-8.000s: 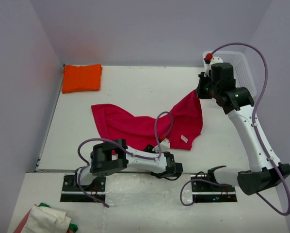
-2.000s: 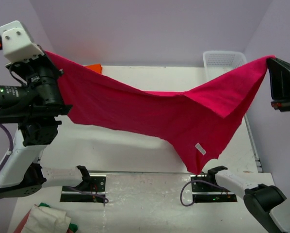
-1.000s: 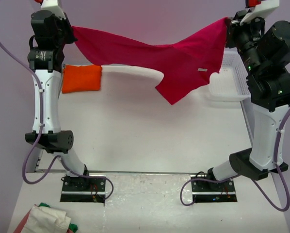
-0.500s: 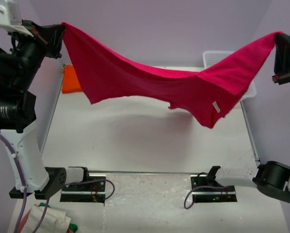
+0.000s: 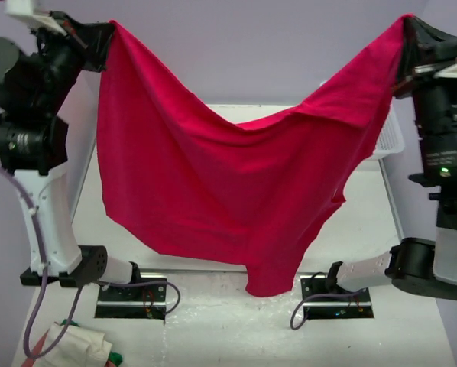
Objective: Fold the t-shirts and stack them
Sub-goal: Flatten out the tshirt
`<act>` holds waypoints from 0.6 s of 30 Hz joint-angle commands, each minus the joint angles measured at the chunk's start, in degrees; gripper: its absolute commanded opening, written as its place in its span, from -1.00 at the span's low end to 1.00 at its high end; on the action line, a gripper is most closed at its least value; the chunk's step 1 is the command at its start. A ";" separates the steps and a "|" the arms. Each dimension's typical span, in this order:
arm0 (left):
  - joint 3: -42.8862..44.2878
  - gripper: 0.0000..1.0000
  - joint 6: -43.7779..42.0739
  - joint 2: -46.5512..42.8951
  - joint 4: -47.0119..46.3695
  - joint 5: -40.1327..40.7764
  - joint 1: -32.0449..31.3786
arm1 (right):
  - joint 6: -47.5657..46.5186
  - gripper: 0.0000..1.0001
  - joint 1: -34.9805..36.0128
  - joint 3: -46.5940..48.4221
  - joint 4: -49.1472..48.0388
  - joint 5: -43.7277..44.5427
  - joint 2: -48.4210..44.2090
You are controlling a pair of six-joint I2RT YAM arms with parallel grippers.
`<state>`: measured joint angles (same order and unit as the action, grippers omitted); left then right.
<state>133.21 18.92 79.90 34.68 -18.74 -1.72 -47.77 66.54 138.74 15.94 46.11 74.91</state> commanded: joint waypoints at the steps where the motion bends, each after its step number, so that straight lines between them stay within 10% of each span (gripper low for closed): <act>1: -2.87 -1.00 -0.98 8.77 -1.10 3.96 -0.22 | 2.90 -1.00 -7.72 -0.40 0.63 -6.71 2.95; 18: 11.81 -1.00 -8.36 32.32 -9.70 12.41 0.22 | 33.44 -1.00 -51.33 10.57 8.58 -42.41 26.58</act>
<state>140.09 13.65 109.45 32.60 -8.40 -1.69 -20.91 18.48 144.31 25.36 11.97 96.68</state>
